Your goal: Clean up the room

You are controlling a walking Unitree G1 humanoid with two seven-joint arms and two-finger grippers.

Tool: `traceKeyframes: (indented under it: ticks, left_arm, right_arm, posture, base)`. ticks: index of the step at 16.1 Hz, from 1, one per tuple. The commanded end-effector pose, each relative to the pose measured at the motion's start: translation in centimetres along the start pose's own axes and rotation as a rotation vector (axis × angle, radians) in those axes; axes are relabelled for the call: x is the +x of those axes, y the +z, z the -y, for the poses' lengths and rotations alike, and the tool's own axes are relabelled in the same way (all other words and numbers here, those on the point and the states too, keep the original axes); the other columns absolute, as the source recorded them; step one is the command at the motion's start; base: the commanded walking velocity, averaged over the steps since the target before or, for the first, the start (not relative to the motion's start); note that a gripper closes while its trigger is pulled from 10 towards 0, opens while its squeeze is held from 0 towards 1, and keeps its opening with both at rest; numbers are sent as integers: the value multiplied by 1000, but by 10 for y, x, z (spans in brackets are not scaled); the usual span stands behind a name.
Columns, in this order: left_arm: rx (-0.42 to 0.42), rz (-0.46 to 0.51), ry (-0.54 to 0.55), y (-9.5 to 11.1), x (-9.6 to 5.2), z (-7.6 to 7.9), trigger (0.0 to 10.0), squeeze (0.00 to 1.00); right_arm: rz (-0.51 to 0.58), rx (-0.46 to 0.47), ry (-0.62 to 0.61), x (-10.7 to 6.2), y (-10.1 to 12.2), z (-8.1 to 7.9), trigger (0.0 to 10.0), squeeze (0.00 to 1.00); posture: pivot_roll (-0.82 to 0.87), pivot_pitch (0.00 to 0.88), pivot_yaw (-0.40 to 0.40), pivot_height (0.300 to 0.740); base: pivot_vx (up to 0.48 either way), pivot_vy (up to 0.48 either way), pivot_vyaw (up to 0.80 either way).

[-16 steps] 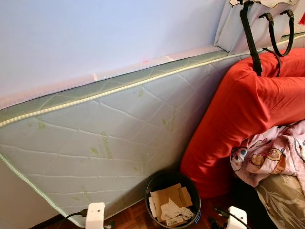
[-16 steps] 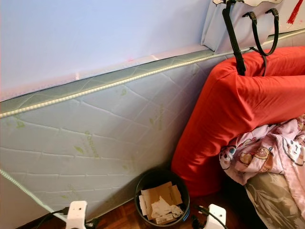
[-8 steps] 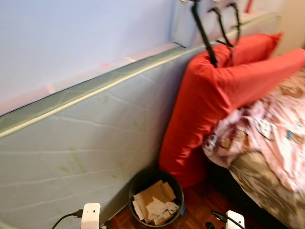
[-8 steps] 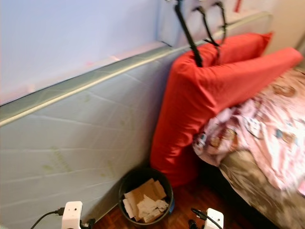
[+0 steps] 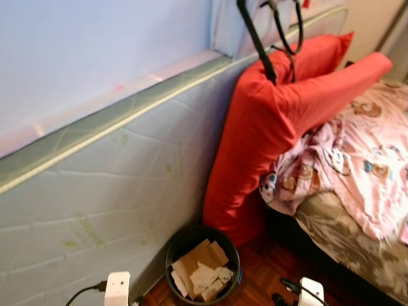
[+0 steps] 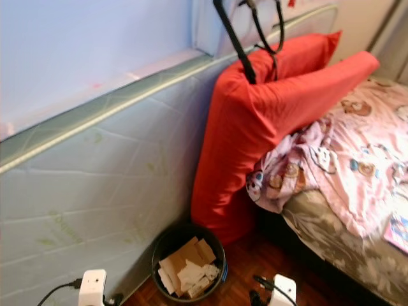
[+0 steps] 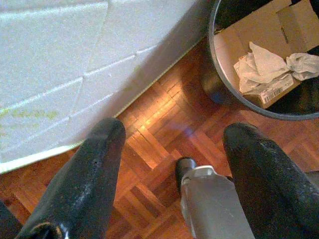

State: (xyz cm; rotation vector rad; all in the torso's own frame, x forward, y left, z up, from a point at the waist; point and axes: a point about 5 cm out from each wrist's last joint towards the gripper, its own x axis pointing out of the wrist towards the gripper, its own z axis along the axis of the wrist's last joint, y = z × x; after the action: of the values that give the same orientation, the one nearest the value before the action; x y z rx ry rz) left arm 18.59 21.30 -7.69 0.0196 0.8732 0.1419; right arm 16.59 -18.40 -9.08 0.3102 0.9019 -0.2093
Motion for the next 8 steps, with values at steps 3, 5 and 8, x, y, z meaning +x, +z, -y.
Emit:
traceKeyframes:
  ticks: [3, 5, 8]
  left_arm:
    - [-5, -26, 9, -4, 0, 0, 10000, 0]
    - [-5, -24, 9, -3, 0, 0, 10000, 0]
    - [-6, -19, 6, -2, 0, 2, 10000, 0]
  right_arm:
    - [-17, -11, -4, 0, -1, 2, 10000, 0]
    - [-18, -15, -2, 0, -1, 2, 10000, 0]
    - [-18, -16, -2, 0, -1, 1, 10000, 0]
  posture:
    - [3, 0, -35, 705]
    - [3, 0, -37, 705]
    - [2, 0, -36, 705]
  base:
    - [0, 0, -744]
    - [0, 0, -744]
    - [0, 0, -744]
